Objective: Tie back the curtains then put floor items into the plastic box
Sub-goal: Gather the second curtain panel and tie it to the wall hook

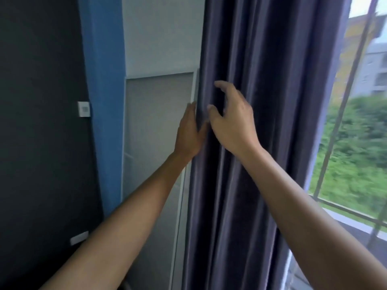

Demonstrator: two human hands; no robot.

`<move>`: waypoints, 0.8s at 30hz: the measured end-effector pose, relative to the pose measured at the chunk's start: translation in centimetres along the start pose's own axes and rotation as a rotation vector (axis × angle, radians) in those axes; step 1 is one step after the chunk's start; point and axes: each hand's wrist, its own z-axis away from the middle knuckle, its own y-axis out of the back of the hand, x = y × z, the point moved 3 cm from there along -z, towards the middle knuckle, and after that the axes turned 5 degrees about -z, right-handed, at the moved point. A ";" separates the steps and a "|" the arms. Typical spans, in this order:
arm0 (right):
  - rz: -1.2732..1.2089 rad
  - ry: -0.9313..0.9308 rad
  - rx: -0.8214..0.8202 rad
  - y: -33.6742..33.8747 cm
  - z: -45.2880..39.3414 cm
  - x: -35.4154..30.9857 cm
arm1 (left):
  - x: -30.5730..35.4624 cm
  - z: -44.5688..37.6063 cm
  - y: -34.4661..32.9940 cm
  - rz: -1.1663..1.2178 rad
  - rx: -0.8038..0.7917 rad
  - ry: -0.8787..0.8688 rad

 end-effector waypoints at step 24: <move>0.354 -0.617 0.317 -10.7 10.7 12.2 | -11.2 6.9 -8.3 0.524 -0.341 -0.076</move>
